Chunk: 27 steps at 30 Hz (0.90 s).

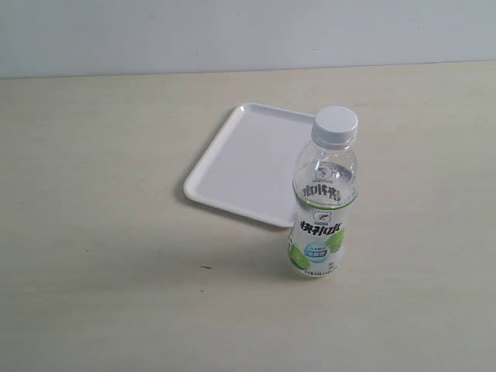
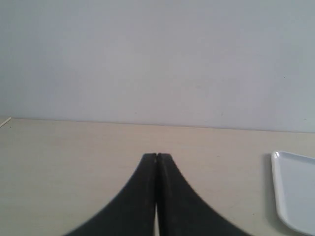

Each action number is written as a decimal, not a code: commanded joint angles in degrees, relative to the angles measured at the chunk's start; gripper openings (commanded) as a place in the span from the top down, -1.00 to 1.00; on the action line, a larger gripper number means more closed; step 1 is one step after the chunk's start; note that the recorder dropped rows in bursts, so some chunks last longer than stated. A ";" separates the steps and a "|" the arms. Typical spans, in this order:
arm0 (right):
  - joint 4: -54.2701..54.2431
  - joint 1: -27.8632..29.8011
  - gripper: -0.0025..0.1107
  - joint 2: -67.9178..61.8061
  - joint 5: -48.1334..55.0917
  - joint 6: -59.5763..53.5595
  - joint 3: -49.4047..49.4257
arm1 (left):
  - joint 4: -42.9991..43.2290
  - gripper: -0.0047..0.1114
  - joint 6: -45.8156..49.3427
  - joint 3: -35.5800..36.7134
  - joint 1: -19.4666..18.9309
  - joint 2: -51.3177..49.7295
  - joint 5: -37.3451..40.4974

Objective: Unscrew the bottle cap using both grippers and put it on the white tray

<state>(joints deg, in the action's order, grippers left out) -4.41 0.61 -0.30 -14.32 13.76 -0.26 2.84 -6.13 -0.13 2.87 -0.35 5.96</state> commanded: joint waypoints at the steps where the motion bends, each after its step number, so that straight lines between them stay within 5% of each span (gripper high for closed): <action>1: 0.06 0.37 0.96 0.30 -2.43 12.62 0.26 | -0.46 0.92 -0.04 0.13 -0.20 0.35 -0.02; 5: 4.96 0.37 0.96 0.30 -3.20 12.10 0.26 | -0.46 0.92 -0.04 0.13 -0.20 0.35 -0.02; 7: 15.66 0.37 0.96 -3.12 -3.88 12.17 0.26 | -0.46 0.92 -0.04 0.13 -0.20 0.35 -0.02; 22: 50.52 0.37 0.96 -55.07 -13.96 20.54 -2.22 | -0.46 0.92 -0.04 0.13 -0.20 0.35 -0.02; 27: 54.30 0.37 0.96 -67.55 -21.33 18.97 -2.55 | -0.46 0.92 -0.03 0.13 -0.08 0.35 -0.02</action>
<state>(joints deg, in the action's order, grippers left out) 46.90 0.61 -62.14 -30.21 33.63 -2.30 2.84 -6.13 -0.13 2.87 -0.35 5.96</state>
